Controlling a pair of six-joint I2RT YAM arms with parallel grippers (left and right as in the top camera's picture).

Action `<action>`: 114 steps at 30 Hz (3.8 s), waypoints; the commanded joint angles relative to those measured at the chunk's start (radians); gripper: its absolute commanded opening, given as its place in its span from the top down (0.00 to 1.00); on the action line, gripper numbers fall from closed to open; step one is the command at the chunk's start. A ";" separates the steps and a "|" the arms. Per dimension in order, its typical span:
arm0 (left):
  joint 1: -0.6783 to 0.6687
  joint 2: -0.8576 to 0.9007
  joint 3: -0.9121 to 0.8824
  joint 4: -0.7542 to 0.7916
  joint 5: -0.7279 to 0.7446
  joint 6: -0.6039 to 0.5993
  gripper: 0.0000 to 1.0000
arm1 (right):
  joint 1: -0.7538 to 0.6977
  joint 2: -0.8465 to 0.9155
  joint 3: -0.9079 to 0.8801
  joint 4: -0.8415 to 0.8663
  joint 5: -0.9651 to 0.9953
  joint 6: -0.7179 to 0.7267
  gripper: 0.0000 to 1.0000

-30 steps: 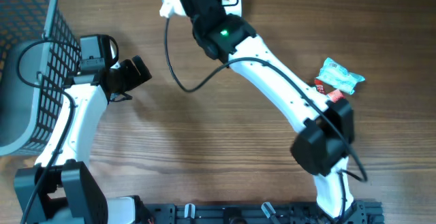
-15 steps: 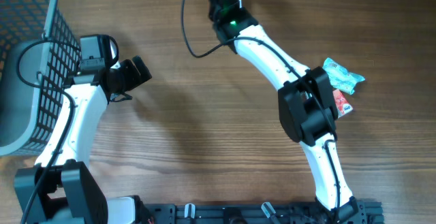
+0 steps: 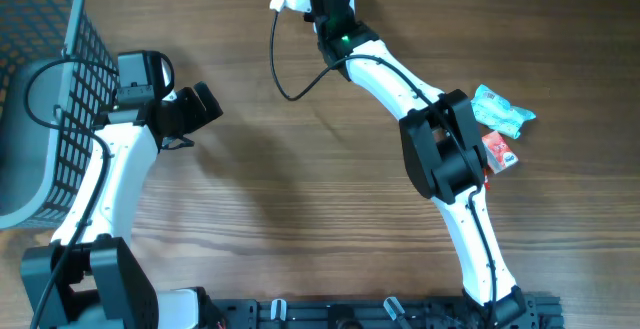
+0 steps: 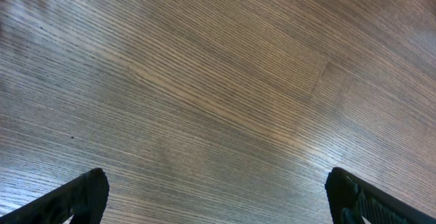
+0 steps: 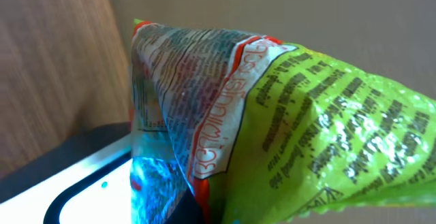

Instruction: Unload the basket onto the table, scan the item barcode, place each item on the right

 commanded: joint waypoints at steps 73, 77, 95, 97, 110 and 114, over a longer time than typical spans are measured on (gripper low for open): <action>0.005 -0.015 0.013 0.001 -0.006 0.016 0.00 | -0.280 -0.492 -0.393 -1.338 -0.154 1.091 0.00; 0.005 -0.015 0.013 0.001 -0.006 0.016 0.00 | -0.288 -0.492 -0.393 -1.315 -0.154 1.080 0.00; 0.005 -0.015 0.013 0.001 -0.006 0.016 0.00 | -0.288 -0.490 -0.393 -0.700 -0.154 1.080 0.00; 0.005 -0.015 0.013 0.001 -0.006 0.016 0.00 | -0.290 -0.504 -0.393 -0.702 -0.154 1.080 0.00; 0.005 -0.015 0.013 0.001 -0.006 0.016 0.00 | -0.291 -1.015 -0.393 -0.702 -0.154 1.080 0.00; 0.005 -0.015 0.013 0.001 -0.006 0.016 0.00 | -0.291 -1.161 -0.393 -0.703 -0.154 1.080 0.00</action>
